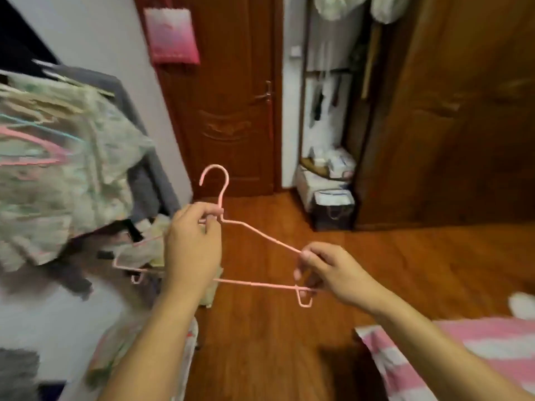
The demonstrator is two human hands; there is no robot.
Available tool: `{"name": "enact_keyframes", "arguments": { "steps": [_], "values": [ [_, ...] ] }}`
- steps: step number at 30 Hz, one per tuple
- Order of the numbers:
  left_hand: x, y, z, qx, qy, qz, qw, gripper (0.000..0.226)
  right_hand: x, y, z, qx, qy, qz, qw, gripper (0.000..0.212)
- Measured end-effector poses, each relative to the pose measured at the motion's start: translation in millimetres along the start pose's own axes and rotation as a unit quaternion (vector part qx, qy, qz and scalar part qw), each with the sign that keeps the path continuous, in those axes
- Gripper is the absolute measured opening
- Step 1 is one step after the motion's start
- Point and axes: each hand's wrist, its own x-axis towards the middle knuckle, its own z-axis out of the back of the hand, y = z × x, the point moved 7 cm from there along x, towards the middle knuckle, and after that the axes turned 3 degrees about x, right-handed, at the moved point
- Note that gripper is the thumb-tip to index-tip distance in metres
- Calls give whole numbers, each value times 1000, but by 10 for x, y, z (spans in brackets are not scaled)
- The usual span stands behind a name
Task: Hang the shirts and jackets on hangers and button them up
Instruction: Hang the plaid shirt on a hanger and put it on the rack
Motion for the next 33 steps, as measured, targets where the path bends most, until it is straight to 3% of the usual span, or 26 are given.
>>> {"name": "enact_keyframes", "arguments": {
  "steps": [2, 4, 6, 8, 11, 16, 24, 28, 33],
  "values": [
    [-333, -262, -916, -3, 165, 0, 986, 24, -754, -673, 679, 36, -120, -84, 989, 26],
    [-773, -660, -1742, 11, 327, -35, 944, 19, -1583, -1183, 1251, 66, -253, -131, 956, 28],
    [-1325, -1188, -2384, 19, 453, -111, 884, 16, -2444, -1571, 1623, 143, -374, -155, 903, 29],
    [-1954, -1752, -2841, 15, 532, -182, 827, 15, -3277, -1823, 1842, 213, -475, -154, 839, 28],
    [-2983, -2504, -3201, -6, 591, -248, 767, 17, -4484, -2122, 1868, 277, -590, -152, 743, 29],
    [-5005, -3137, -3363, -23, 697, -254, 670, 18, -6554, -2875, 1362, 339, -715, -165, 588, 27],
    [-7932, -3586, -2709, -16, 819, -221, 529, 19, -9268, -3546, -3, 401, -798, -233, 386, 29],
    [-8725, -3983, -2639, -4, 827, -253, 503, 18, -10409, -3483, -393, 374, -853, -242, 271, 27],
    [-9413, -4463, -2572, -3, 826, -326, 459, 23, -11568, -3649, -541, 321, -886, -264, 207, 28]
  ]
}}
